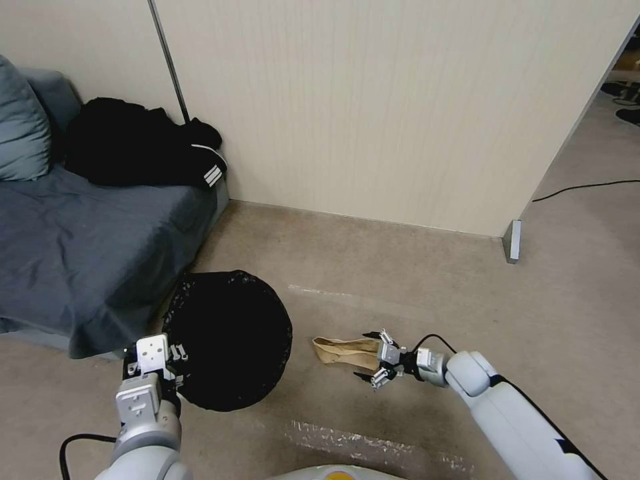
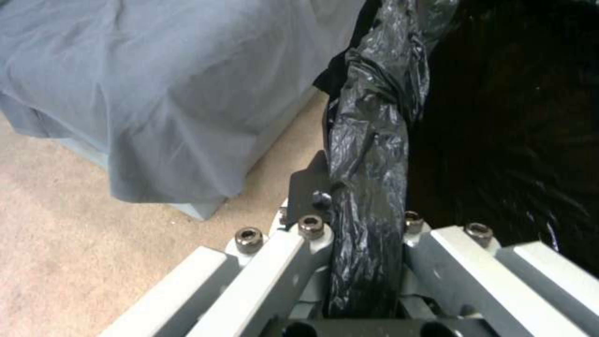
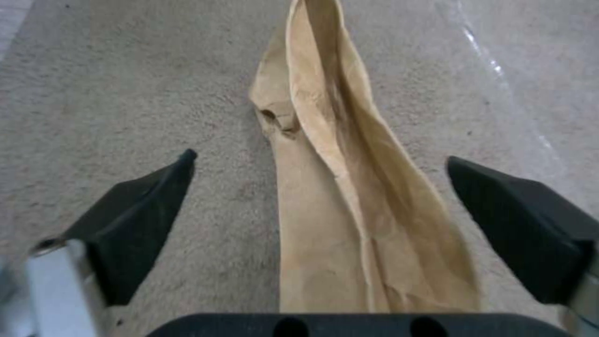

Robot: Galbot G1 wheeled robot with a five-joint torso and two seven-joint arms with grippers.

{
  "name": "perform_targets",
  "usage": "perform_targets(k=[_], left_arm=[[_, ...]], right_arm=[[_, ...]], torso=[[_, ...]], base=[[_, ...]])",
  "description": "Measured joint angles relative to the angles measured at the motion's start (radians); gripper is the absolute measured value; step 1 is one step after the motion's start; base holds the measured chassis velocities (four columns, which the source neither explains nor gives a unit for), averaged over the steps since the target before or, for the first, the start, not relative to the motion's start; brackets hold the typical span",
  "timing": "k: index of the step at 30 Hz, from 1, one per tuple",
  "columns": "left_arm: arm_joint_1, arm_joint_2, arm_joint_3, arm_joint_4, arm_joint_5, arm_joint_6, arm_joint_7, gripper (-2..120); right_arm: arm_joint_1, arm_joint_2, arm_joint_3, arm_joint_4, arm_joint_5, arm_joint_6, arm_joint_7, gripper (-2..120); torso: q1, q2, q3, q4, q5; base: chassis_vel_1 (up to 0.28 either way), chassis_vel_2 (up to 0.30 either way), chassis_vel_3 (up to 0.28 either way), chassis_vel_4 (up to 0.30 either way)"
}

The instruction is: Pick up the trash bin, then pick up the garbage from the floor and place it into the trash bin.

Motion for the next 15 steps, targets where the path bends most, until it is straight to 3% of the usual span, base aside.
perform_targets(k=[6,8,10,12,14,15], left_arm=[[0.005,-0.001,-0.001,0.004,0.005,-0.003,0.000,3],[0.008,-0.002,-0.001,0.006,0.007,-0.005,0.000,3],[0.009,-0.002,-0.001,0.007,0.007,-0.005,0.000,3],[0.010,-0.003,-0.002,0.010,0.008,-0.007,0.000,3],[0.010,-0.003,-0.002,0.010,0.008,-0.008,0.000,3],[0.010,-0.003,-0.002,0.011,0.009,-0.008,0.000,3]], right_arm=[[0.042,0.045,0.018,-0.099,-0.018,0.030,-0.019,76],[0.061,0.058,0.025,-0.142,-0.019,0.039,-0.027,65],[0.064,0.059,0.026,-0.148,-0.019,0.040,-0.027,61],[0.067,0.060,0.027,-0.156,-0.018,0.040,-0.027,50],[0.067,0.060,0.027,-0.155,-0.018,0.040,-0.027,48],[0.067,0.058,0.028,-0.153,-0.015,0.040,-0.027,39]], torso=[[0.000,0.000,0.000,-0.0001,-0.0002],[0.000,0.000,0.000,0.0000,0.0000],[0.000,0.000,0.000,0.0001,0.0000],[0.000,0.000,0.000,-0.0001,0.0000],[0.000,0.000,0.000,-0.0001,0.0000],[0.000,0.000,0.000,0.0000,0.0000]], base=[[0.000,0.000,0.000,0.000],[0.000,0.000,0.000,0.000],[0.000,0.000,0.000,0.000],[0.000,0.000,0.000,0.000],[0.000,0.000,0.000,0.000],[0.000,0.000,0.000,0.000]])
